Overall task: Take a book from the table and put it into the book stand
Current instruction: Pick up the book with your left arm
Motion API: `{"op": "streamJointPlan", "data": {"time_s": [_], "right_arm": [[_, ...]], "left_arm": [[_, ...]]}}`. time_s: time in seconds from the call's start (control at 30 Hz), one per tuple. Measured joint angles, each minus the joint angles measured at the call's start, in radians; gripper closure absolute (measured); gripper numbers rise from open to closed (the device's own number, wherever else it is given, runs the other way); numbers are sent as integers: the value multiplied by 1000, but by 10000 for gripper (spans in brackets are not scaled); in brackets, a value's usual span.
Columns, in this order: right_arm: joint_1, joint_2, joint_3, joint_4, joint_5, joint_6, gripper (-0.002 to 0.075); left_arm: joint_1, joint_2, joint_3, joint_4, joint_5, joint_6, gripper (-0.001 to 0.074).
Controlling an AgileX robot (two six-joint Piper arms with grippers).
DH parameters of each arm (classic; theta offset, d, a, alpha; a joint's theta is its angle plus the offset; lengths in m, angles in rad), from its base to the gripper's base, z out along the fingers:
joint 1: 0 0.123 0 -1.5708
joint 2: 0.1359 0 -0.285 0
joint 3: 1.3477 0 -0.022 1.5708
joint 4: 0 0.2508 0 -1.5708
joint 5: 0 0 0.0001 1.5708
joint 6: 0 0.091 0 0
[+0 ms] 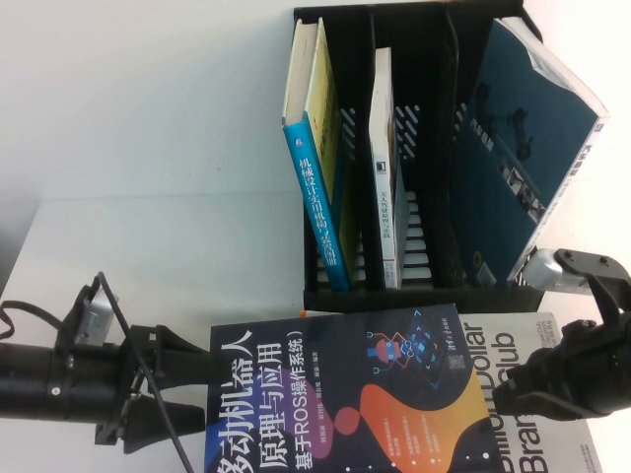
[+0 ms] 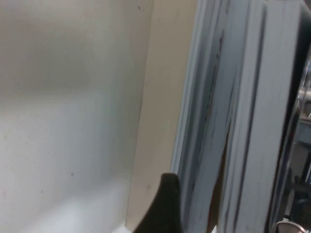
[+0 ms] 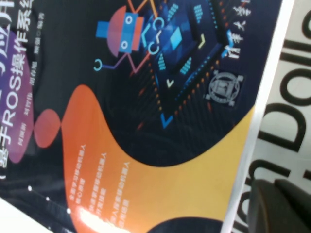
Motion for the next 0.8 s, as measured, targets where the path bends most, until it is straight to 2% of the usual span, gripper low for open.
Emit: {"op": "streamJointPlan", "data": {"time_s": [0.23,0.5,0.7,0.8], "right_arm": [[0,0,0,-1,-6,0,729],[0,0,0,51,-13,4,729],[0,0,0,63,8,4,729],[0,0,0,67,12,4,729]], "left_arm": [[-19,40,-1,-44,0,19,70],[-122,71,-1,-79,2,48,70],[-148,88,-1,-112,2,81,70],[-148,88,-2,-118,2,83,106]]}}
